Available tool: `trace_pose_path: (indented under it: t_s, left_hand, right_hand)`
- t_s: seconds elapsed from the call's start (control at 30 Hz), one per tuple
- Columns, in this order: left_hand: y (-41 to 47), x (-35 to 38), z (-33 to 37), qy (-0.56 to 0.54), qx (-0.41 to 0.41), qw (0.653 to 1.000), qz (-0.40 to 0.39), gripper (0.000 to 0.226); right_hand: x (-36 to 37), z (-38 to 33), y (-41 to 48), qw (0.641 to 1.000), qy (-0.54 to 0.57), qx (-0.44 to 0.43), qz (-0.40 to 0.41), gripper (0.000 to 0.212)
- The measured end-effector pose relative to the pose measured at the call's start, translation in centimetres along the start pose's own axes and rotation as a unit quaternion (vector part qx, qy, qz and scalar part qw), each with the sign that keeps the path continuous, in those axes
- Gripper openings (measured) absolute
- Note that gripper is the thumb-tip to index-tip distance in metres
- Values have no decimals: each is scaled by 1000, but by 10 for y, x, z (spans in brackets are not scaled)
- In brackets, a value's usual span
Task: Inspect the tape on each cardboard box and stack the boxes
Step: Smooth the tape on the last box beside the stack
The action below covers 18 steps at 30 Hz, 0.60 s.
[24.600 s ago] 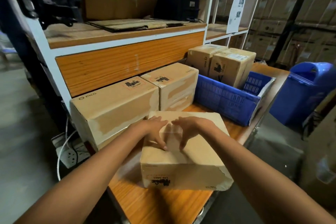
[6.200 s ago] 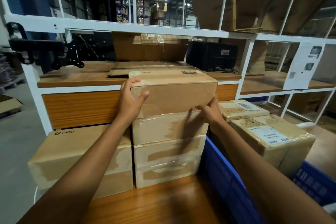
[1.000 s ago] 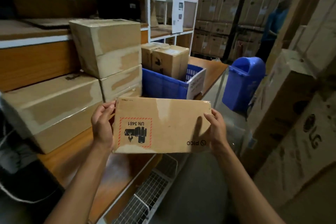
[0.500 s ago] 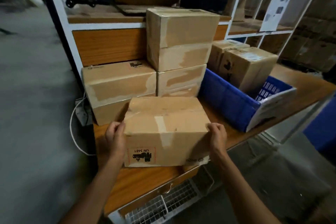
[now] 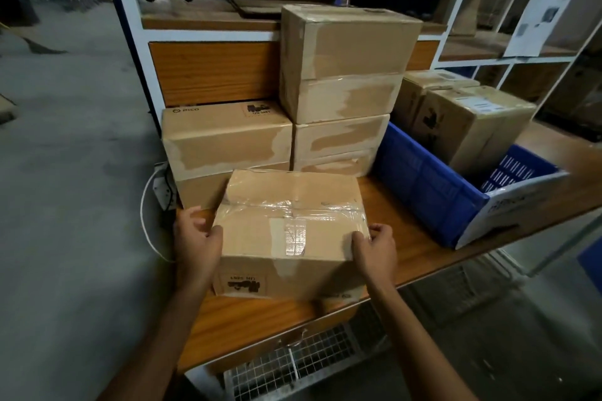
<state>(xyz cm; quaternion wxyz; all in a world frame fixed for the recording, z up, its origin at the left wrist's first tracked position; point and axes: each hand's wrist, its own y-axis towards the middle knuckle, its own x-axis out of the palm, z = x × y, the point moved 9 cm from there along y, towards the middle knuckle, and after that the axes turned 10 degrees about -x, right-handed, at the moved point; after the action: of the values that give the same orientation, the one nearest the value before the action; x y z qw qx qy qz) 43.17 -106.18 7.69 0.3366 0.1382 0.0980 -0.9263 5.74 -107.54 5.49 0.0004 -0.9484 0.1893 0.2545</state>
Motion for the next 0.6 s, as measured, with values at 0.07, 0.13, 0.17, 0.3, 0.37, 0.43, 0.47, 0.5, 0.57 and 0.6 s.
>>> trace_pose_path:
  t_s: [0.07, 0.13, 0.17, 0.3, 0.37, 0.43, 0.47, 0.5, 0.57, 0.6]
  left_hand:
    - [2, 7, 18, 103, 105, 989, 11, 41]
    - [-1, 21, 26, 185, 168, 968, -10, 32]
    - [-3, 27, 27, 215, 191, 958, -21, 28]
    - [2, 34, 31, 267, 238, 930, -83, 23]
    - [8, 41, 35, 297, 267, 902, -164, 32]
    - [9, 47, 43, 315, 290, 865, -261, 48]
    - [9, 49, 46, 321, 289, 850, -303, 58]
    - [12, 50, 48, 333, 280, 834, -338, 69]
    - [19, 53, 46, 381, 273, 796, -383, 89]
    - [22, 54, 42, 411, 274, 772, -399, 94]
  right_hand:
    - [3, -6, -2, 999, -43, 7, 6, 60]
    - [9, -12, -8, 998, -59, 22, 3, 67]
    - [13, -14, -11, 997, -66, 27, -3, 69]
    - [12, -44, -19, 983, -173, -54, 11, 71]
    - [25, -81, -23, 967, -193, -166, -13, 63]
    - [54, -113, -26, 950, -162, -238, -120, 52]
    - [70, -126, -28, 936, -158, -256, -181, 49]
    - [84, -136, -30, 919, -172, -269, -232, 49]
    - [105, -147, -31, 882, -233, -279, -299, 58]
    - [114, -149, -30, 867, -264, -273, -323, 63]
